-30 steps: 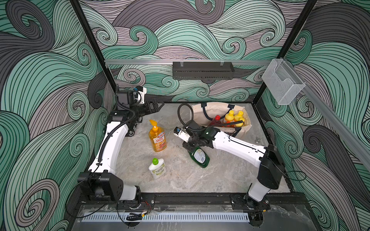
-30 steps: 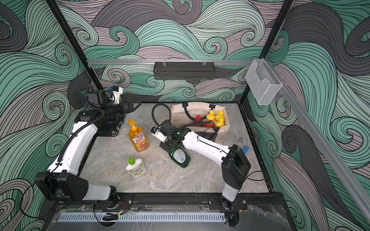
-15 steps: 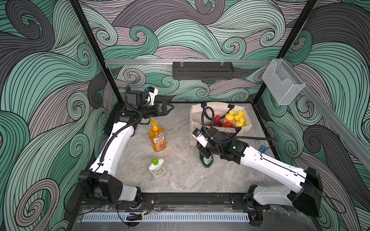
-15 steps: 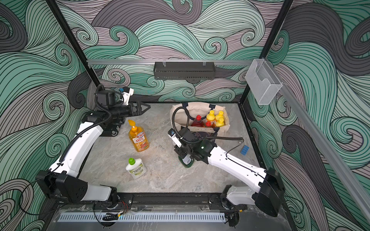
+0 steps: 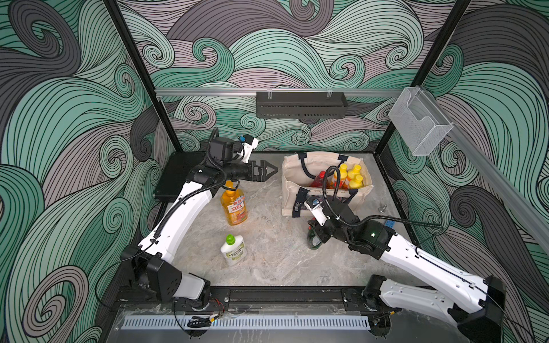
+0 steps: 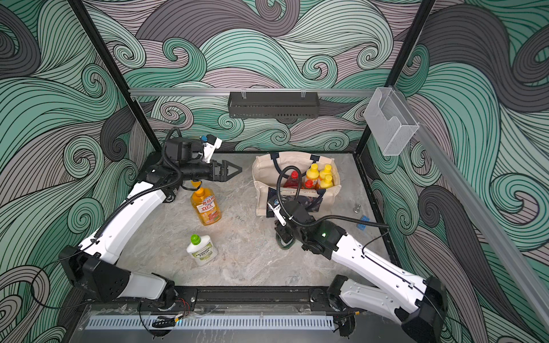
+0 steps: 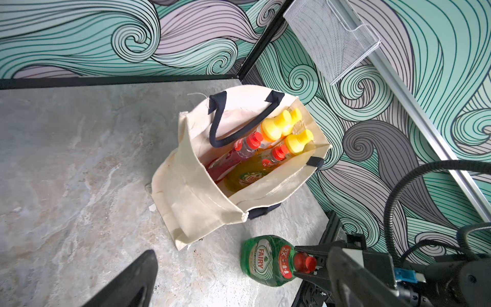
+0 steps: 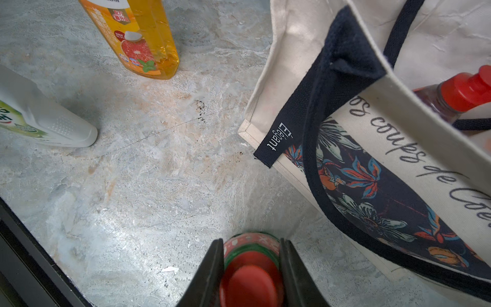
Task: Pack dish soap into the shopping bag
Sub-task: Adjust the bottle of dish soap at the center of the board.
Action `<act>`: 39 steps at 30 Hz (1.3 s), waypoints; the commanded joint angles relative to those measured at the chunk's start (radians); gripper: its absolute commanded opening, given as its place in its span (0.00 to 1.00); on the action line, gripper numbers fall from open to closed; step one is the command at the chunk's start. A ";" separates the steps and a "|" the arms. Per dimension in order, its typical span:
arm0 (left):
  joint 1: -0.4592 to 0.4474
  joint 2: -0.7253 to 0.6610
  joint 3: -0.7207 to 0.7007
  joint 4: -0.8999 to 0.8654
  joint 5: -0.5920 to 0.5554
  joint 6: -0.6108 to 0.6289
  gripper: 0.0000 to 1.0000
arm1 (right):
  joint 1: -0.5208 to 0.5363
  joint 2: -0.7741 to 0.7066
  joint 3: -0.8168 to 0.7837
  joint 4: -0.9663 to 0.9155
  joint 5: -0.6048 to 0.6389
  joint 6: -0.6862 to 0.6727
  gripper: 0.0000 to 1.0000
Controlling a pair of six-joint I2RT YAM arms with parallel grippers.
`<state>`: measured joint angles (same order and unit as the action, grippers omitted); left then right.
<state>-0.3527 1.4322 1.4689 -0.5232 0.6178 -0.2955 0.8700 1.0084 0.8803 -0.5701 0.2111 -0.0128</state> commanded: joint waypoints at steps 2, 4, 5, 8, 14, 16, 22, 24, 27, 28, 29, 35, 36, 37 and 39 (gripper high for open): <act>-0.029 0.021 0.009 -0.015 0.003 0.026 0.99 | -0.009 -0.069 0.002 0.028 0.033 0.034 0.14; -0.038 0.026 0.008 -0.017 0.002 0.026 0.99 | -0.011 -0.089 -0.004 0.020 0.028 0.042 0.13; -0.045 0.026 0.008 -0.018 0.001 0.028 0.99 | -0.011 -0.100 -0.008 0.017 0.029 0.044 0.06; -0.059 0.026 0.008 -0.023 -0.008 0.037 0.99 | -0.011 -0.150 -0.042 0.027 0.032 0.057 0.09; -0.076 0.033 0.011 -0.030 -0.018 0.045 0.99 | -0.009 -0.274 -0.145 0.068 0.062 0.081 0.08; -0.081 0.034 0.011 -0.034 -0.025 0.049 0.99 | -0.009 -0.320 -0.174 0.100 0.099 0.105 0.07; -0.090 0.037 0.013 -0.040 -0.033 0.054 0.99 | -0.008 -0.377 -0.223 0.111 0.173 0.146 0.30; -0.092 0.039 0.014 -0.040 -0.033 0.054 0.99 | -0.009 -0.388 -0.228 0.105 0.183 0.167 0.33; -0.097 0.041 0.014 -0.042 -0.033 0.053 0.99 | -0.009 -0.414 -0.244 0.102 0.190 0.193 0.51; -0.098 0.042 0.014 -0.041 -0.035 0.053 0.99 | -0.008 -0.422 -0.251 0.102 0.191 0.200 0.52; -0.101 0.042 0.014 -0.041 -0.035 0.054 0.99 | -0.009 -0.433 -0.256 0.100 0.190 0.205 0.53; -0.114 0.042 0.016 -0.048 -0.044 0.061 0.99 | -0.008 -0.473 -0.268 0.091 0.196 0.230 0.75; -0.115 0.042 0.016 -0.049 -0.044 0.061 0.99 | -0.008 -0.477 -0.266 0.093 0.193 0.231 0.75; -0.117 0.042 0.016 -0.048 -0.046 0.060 0.99 | -0.008 -0.480 -0.261 0.090 0.191 0.232 0.76; -0.120 0.041 0.018 -0.051 -0.047 0.060 0.99 | -0.008 -0.487 -0.246 0.085 0.189 0.231 0.78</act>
<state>-0.4625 1.4670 1.4689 -0.5545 0.5831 -0.2531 0.8635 0.5346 0.6231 -0.4965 0.3855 0.2005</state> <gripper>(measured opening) 0.986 0.777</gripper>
